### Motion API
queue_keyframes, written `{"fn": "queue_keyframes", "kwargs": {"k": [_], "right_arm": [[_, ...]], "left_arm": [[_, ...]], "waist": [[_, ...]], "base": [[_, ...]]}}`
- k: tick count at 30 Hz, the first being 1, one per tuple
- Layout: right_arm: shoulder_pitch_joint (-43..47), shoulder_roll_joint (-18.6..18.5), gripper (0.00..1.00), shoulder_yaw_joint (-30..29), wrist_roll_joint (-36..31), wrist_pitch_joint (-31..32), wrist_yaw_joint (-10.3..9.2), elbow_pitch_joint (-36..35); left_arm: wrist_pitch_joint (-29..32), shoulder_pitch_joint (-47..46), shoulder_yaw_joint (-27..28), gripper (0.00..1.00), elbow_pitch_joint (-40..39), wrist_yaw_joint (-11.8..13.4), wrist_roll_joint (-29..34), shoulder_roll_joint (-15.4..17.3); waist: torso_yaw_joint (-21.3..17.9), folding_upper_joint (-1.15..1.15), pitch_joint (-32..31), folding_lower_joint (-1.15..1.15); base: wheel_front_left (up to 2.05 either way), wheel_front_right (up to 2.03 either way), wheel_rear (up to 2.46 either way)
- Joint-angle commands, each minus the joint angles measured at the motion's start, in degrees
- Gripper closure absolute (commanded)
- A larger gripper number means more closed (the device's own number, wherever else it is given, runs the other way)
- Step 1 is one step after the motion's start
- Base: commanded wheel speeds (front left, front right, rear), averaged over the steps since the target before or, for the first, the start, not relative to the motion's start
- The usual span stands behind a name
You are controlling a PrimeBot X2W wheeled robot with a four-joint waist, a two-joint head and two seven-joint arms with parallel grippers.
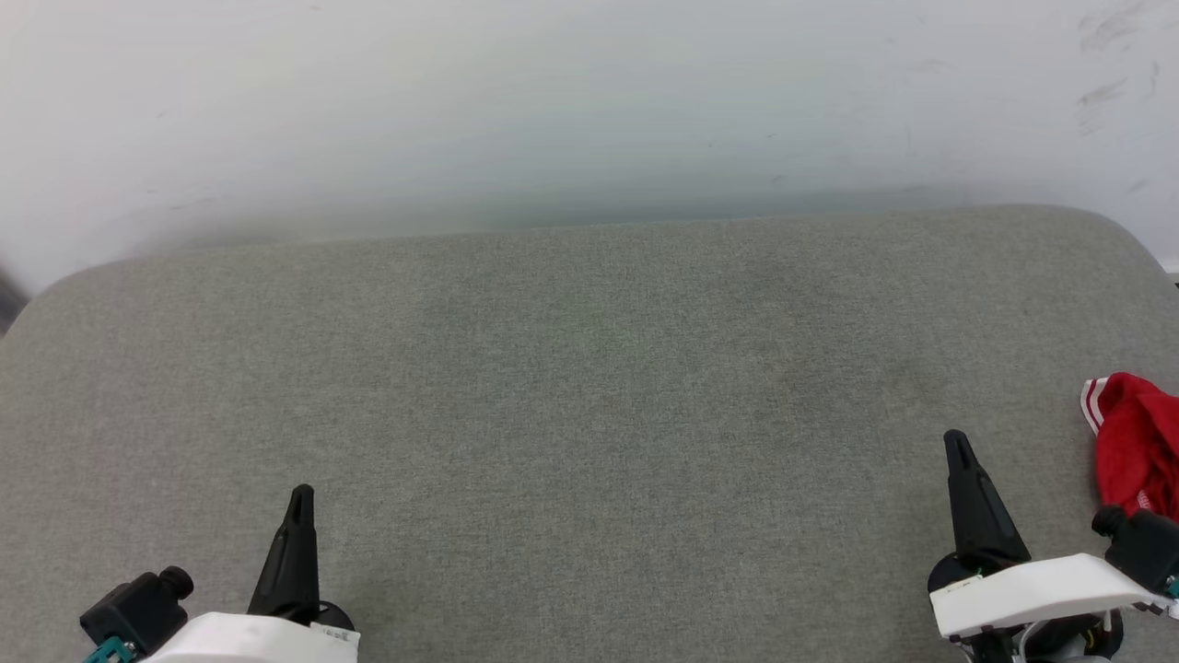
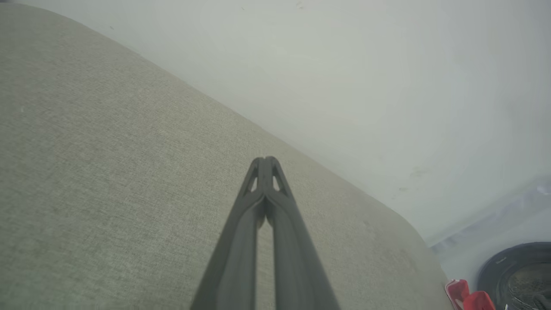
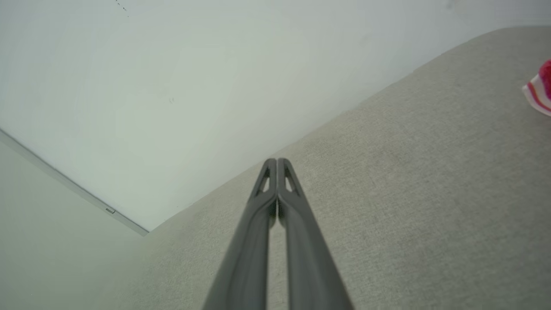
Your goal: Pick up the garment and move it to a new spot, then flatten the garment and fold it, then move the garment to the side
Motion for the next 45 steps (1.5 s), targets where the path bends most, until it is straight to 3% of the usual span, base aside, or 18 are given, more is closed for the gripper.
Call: {"fn": "queue_keyframes", "kwargs": {"k": [1,45], "right_arm": [[-1.68,-0.55,1.0,-0.24,2.28,0.38,0.0,-0.38],[-3.87,-0.91,1.0,-3.1,32.31,7.44,0.0,2.97]], "left_arm": [[0.44,-1.78,0.14,1.0,-0.17,-0.02,-2.1,0.44],[8.07,-6.66,1.4,1.0,5.25,-0.09,-30.39,-0.38]], "waist": [[0.01,0.0,0.0,0.0],[0.29,0.0,-0.13,0.0]], "base": [[0.0,0.0,0.0],[0.0,0.0,0.0]]}}
